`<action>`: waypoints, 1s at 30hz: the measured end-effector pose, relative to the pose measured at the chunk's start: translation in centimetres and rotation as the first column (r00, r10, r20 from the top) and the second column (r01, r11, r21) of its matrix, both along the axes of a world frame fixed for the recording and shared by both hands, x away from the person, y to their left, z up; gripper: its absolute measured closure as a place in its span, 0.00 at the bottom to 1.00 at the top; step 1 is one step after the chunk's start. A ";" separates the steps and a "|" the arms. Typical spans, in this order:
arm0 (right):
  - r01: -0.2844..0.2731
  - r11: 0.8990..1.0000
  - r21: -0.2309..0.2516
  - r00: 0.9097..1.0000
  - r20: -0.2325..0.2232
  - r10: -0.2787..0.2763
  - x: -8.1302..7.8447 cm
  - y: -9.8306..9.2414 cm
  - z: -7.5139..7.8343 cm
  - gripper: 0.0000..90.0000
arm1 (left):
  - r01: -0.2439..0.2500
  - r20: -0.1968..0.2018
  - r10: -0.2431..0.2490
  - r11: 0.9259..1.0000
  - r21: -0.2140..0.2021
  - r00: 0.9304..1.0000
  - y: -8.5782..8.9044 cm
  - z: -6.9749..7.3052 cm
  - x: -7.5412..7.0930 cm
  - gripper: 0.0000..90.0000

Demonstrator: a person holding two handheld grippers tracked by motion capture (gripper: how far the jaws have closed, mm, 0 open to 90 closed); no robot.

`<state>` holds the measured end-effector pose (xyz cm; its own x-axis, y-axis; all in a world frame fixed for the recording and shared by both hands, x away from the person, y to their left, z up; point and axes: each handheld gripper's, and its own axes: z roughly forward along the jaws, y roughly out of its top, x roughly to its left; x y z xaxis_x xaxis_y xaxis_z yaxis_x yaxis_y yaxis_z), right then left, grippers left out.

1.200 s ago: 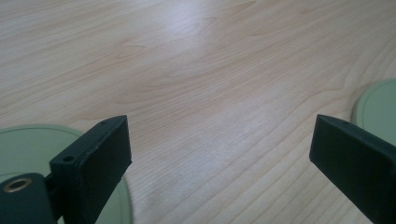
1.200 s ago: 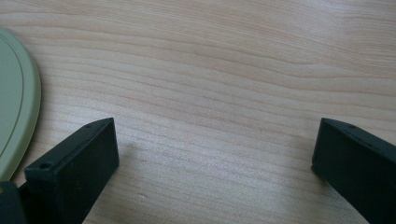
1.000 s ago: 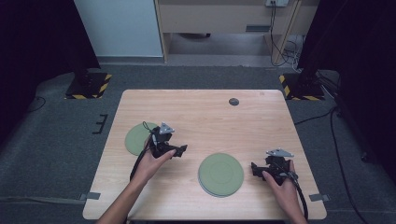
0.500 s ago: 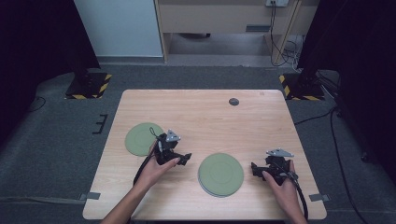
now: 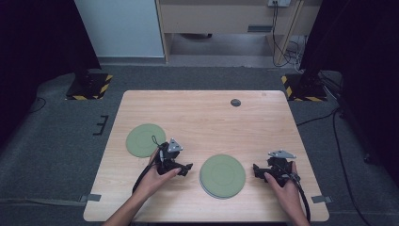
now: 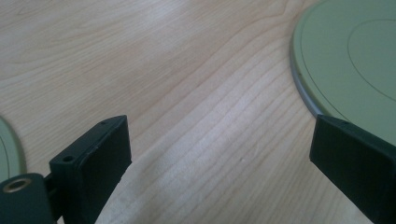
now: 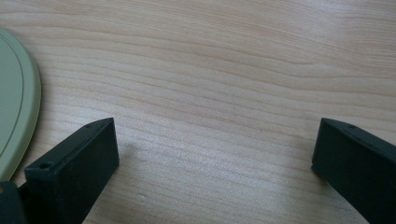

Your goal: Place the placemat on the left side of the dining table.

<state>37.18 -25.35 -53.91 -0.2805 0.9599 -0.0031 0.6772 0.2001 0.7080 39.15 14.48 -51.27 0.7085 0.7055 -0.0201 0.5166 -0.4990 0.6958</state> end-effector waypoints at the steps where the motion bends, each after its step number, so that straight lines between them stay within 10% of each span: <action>1: 0.000 1.000 0.000 1.000 0.000 0.000 0.0 0.0 0.0 0.01 | 0.002 -0.001 -0.002 1.000 0.001 1.000 0.1 -0.1 -0.2 0.05; 30: 0.000 1.000 0.000 1.000 0.000 0.000 0.0 0.0 0.0 0.01 | -0.012 0.015 0.012 1.000 0.003 1.000 -0.2 -2.4 -1.3 0.01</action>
